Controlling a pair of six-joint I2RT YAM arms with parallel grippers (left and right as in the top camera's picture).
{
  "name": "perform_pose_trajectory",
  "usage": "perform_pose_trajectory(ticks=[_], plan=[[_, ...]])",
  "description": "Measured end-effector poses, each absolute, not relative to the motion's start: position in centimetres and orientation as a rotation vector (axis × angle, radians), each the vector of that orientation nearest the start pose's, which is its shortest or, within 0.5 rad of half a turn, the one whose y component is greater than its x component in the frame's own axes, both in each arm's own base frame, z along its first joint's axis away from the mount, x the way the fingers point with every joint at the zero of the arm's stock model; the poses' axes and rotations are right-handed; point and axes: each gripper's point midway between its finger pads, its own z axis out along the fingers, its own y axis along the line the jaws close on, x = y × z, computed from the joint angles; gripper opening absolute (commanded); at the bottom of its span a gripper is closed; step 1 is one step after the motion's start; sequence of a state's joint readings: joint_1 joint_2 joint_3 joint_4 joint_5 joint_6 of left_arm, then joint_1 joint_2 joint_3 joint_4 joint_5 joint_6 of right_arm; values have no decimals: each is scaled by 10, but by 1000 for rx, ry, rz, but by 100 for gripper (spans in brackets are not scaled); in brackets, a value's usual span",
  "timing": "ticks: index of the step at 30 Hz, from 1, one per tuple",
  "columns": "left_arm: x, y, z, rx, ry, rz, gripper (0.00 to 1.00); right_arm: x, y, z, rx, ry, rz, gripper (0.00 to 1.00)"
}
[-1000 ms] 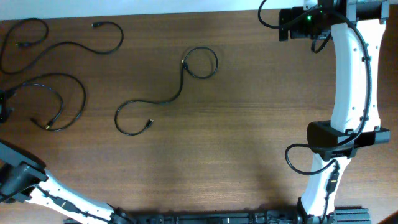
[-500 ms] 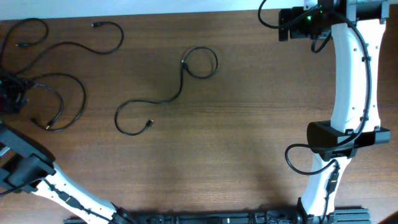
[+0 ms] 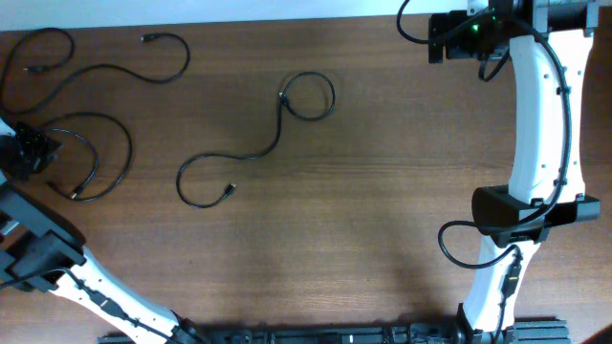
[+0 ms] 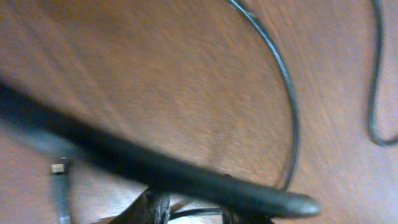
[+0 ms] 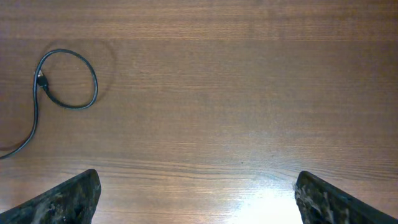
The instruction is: Untangle cables
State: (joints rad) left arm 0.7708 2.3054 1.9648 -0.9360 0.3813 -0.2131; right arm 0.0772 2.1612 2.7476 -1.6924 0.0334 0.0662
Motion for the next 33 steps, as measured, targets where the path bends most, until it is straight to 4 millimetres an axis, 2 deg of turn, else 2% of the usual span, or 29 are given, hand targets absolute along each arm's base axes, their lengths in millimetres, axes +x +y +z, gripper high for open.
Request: perform_pose_trajectory(ticks=[5,8,11,15,19,20,25,29,33], plan=[[426,295,71,-1168,2377,-629,29,447,29,299,-3,2676,1,98],[428,292,79,-1140,2337,-718,36,447,29,298,-3,2676,1,97],[433,294,85,-1092,2308,-743,42,447,29,299,-4,2676,1,98],[431,305,79,-1100,2337,-630,43,447,29,299,-3,2676,1,98],[421,321,66,-1147,2398,-436,29,447,29,299,-4,2676,1,98],[421,324,65,-1147,2405,-401,19,447,29,299,-3,2676,1,97],[412,335,58,-1185,2445,-267,2,447,29,299,-3,2676,1,97],[402,336,45,-1229,2487,-226,0,447,29,299,-3,2676,1,97],[394,332,12,-1278,2547,-247,0,447,29,299,-4,2676,1,97]])
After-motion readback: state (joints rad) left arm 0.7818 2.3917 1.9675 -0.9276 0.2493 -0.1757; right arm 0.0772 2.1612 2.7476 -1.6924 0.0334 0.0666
